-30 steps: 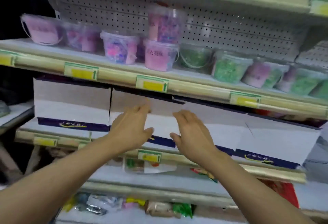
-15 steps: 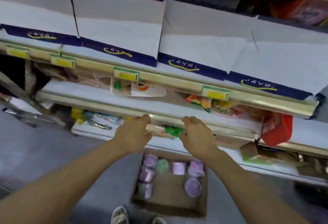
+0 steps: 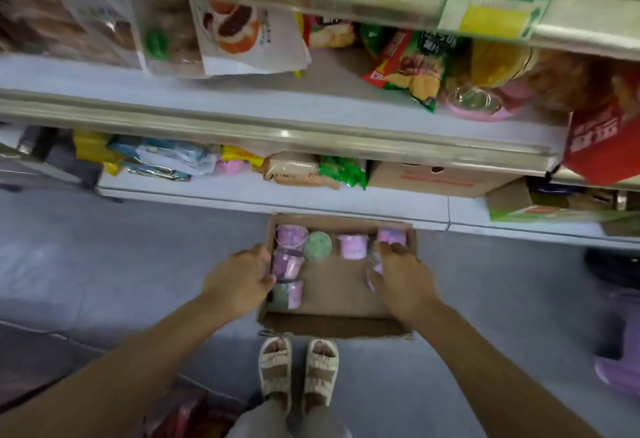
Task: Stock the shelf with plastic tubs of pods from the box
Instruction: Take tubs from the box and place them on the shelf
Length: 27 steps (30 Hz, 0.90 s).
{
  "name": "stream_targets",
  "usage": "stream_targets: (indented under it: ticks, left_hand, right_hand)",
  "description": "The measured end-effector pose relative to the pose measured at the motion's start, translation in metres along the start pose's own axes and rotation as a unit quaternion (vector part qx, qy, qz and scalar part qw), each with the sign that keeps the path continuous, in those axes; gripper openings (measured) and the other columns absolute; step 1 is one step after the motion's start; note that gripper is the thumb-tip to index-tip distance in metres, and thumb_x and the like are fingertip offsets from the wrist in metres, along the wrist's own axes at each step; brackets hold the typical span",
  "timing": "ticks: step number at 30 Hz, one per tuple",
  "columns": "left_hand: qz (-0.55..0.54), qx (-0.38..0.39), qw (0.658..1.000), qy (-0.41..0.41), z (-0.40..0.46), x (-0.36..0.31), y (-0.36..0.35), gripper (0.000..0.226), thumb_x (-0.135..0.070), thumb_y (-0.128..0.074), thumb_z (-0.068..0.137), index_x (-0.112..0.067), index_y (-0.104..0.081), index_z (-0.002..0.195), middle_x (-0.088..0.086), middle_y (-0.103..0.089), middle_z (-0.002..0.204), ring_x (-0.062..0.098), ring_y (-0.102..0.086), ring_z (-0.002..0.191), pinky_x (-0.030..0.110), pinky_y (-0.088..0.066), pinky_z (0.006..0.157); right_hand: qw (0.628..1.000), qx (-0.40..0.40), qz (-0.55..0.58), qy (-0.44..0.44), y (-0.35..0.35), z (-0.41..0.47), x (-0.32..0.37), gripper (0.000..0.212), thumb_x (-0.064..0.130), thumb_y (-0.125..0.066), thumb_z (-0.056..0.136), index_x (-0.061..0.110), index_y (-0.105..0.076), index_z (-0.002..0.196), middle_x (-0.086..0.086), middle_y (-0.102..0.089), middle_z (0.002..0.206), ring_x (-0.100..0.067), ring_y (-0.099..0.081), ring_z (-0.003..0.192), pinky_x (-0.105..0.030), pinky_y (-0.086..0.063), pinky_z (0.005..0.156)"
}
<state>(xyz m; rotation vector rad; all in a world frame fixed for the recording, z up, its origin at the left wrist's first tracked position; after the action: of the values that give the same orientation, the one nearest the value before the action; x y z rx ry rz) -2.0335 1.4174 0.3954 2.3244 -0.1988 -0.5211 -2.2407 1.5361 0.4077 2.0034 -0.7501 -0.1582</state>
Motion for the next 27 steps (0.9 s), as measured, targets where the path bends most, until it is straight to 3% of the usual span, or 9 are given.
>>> stream_targets:
  ticks: [6,10,14,18,24,27]
  left_hand:
    - [-0.015,0.027,0.999,0.022,0.045,0.030,-0.058,0.027,-0.029,-0.055,0.090,-0.016,-0.048,0.114,0.005,-0.061,0.117,0.025,-0.063,0.086,0.037,-0.055,0.076]
    - [-0.050,0.033,0.997,0.048,0.089,0.052,-0.108,0.028,-0.027,-0.054,0.090,-0.016,-0.047,0.115,0.008,-0.061,0.116,0.025,-0.062,0.093,0.039,-0.056,0.078]
    - [-0.069,0.039,0.994,0.074,0.136,0.074,-0.167,0.031,-0.026,-0.052,0.090,-0.017,-0.045,0.120,0.006,-0.060,0.115,0.023,-0.059,0.098,0.031,-0.049,0.076]
    - [-0.078,0.038,0.993,0.078,0.183,0.102,-0.225,0.024,-0.024,-0.050,0.089,-0.021,-0.043,0.111,0.005,-0.059,0.112,0.019,-0.055,0.087,0.027,-0.045,0.072]
    - [-0.096,0.036,0.991,0.087,0.229,0.136,-0.294,0.025,-0.028,-0.054,0.088,-0.020,-0.045,0.110,0.004,-0.061,0.109,0.020,-0.057,0.088,0.032,-0.052,0.077]
    - [-0.105,0.045,0.989,0.091,0.239,0.146,-0.318,0.032,-0.022,-0.057,0.086,-0.017,-0.043,0.115,0.007,-0.058,0.113,0.027,-0.058,0.099,0.036,-0.051,0.083]
  right_hand:
    - [0.999,0.034,0.021,-0.011,-0.084,0.037,-0.007,0.038,0.027,-0.048,0.091,0.010,-0.045,0.124,-0.012,-0.053,0.123,-0.030,-0.052,0.115,-0.034,-0.045,0.085]
    - [0.998,0.056,0.043,-0.005,-0.147,0.073,-0.015,0.044,0.032,-0.047,0.092,0.011,-0.040,0.131,-0.011,-0.052,0.128,-0.028,-0.052,0.116,-0.036,-0.045,0.090]
    - [0.996,0.083,0.038,-0.003,-0.212,0.113,-0.024,0.055,0.036,-0.045,0.095,0.010,-0.029,0.142,-0.011,-0.044,0.138,-0.028,-0.046,0.123,-0.036,-0.039,0.098]
    - [0.992,0.115,0.059,0.001,-0.285,0.157,-0.025,0.060,0.034,-0.048,0.095,0.008,-0.025,0.144,-0.013,-0.040,0.141,-0.027,-0.041,0.127,-0.033,-0.033,0.101]
    - [0.968,0.136,0.210,-0.030,-0.388,0.219,-0.008,0.039,0.028,-0.054,0.092,0.005,-0.048,0.123,-0.014,-0.058,0.118,-0.029,-0.054,0.107,-0.029,-0.039,0.075]
    - [0.934,0.163,0.303,-0.098,-0.430,0.242,-0.003,0.030,0.035,-0.049,0.094,0.008,-0.059,0.103,-0.010,-0.061,0.102,-0.028,-0.057,0.096,-0.029,-0.039,0.074]
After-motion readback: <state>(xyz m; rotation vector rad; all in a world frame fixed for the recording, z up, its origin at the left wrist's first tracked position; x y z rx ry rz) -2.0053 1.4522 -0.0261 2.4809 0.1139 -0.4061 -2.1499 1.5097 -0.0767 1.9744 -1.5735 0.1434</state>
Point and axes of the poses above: each hand's wrist, its own z-axis towards the middle knuckle, its own y-axis out of the back of the hand, x = y × z, the point moved 5 cm from there along z, towards the middle knuckle
